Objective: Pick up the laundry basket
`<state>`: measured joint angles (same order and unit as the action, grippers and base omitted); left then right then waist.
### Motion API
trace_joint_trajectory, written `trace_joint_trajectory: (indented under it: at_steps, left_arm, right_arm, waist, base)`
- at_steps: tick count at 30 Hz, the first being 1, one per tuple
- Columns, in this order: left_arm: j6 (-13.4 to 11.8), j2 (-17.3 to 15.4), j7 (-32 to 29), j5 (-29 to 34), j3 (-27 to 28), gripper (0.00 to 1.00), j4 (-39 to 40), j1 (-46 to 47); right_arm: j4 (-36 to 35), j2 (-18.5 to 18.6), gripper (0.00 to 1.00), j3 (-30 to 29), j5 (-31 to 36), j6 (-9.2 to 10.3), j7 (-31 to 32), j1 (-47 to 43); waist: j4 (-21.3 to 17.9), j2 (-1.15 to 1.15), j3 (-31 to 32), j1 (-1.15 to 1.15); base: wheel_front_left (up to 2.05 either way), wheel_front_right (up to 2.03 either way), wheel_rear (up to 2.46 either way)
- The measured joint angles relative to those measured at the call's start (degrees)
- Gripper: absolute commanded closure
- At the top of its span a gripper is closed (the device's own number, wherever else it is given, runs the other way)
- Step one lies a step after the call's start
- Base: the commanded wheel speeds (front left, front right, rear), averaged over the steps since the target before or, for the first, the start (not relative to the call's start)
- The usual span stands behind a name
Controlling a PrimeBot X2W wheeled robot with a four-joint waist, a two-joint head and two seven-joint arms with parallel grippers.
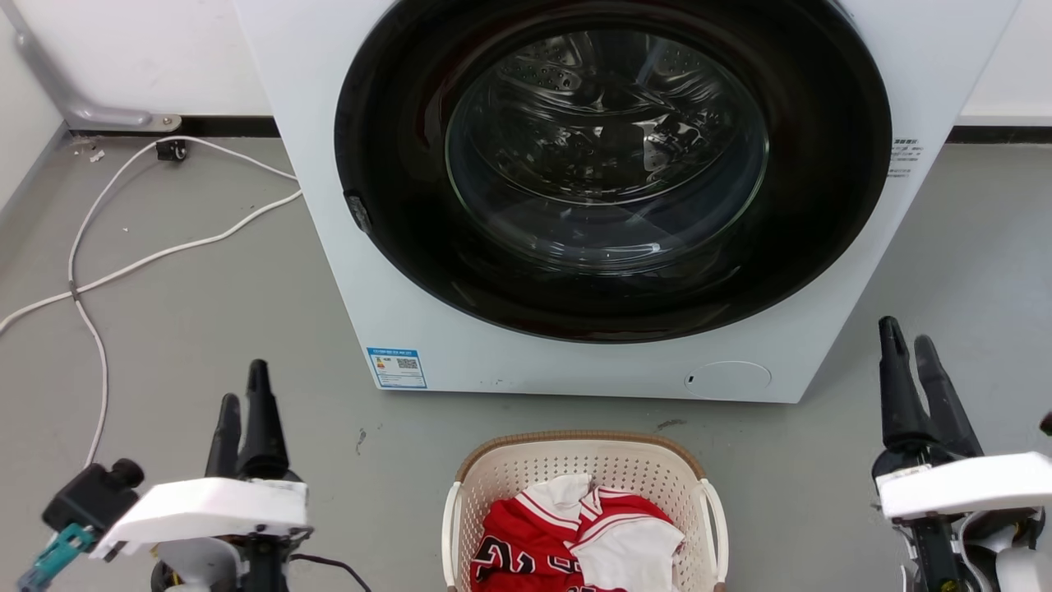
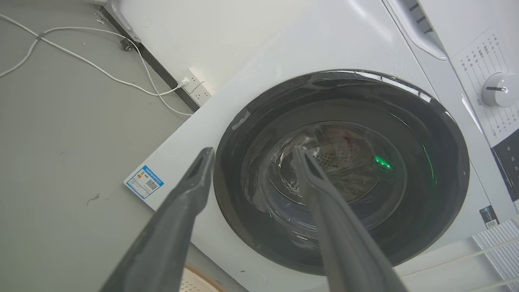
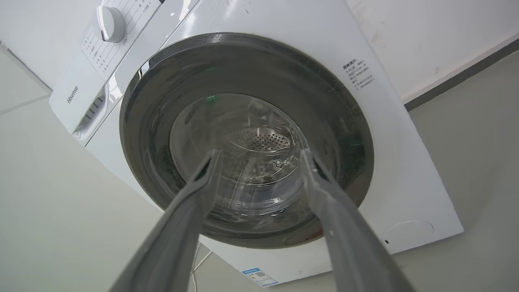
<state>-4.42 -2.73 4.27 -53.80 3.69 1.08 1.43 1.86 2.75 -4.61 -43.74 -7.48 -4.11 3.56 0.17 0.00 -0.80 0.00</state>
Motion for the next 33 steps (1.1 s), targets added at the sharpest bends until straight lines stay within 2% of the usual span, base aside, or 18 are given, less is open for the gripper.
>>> trace_joint_trajectory:
  at_steps: [8, 16, 22, 26, 33]
  left_arm:
    - [0.41, 0.01, 1.47, 7.3, -3.64, 0.0, 2.31, -0.65]
    - [3.97, -0.04, 2.78, 15.45, -6.35, 0.0, 3.8, -0.97]
    - [5.43, -0.08, 3.61, 22.14, -8.51, 0.0, 4.2, -1.23]
    - [5.34, -0.43, 4.27, 26.16, -10.06, 0.0, 3.91, -1.36]
    - [3.69, -2.14, 5.24, 31.62, -13.69, 0.0, 3.09, -1.49]
  right_arm:
    - [-3.76, -0.03, 0.0, 2.78, 9.56, -0.01, -1.42, -0.18]
    - [-4.82, -0.02, 0.0, 2.8, 15.13, -0.01, -2.78, -0.97]
    - [-4.08, 0.0, 0.0, 2.99, 18.94, -0.01, -3.69, -1.48]
    - [-2.46, 0.01, 0.0, 3.25, 21.52, -0.01, -4.31, -2.16]
    - [-0.54, 0.01, 0.0, 3.21, 25.92, -0.01, -5.34, -2.4]
  waist:
    - [-0.09, 0.0, -0.31, 0.0]
    - [-0.3, 0.0, -0.53, 0.0]
    - [-0.36, 0.0, -0.7, 0.0]
    - [-0.38, 0.0, -0.79, 0.0]
    - [-0.41, 0.0, -0.85, 0.0]
  base:
    - [0.0, 0.0, 0.0]
    - [0.0, 0.0, 0.0]
    - [0.0, 0.0, 0.0]
    - [0.0, 0.0, 0.0]
    - [0.0, 0.0, 0.0]
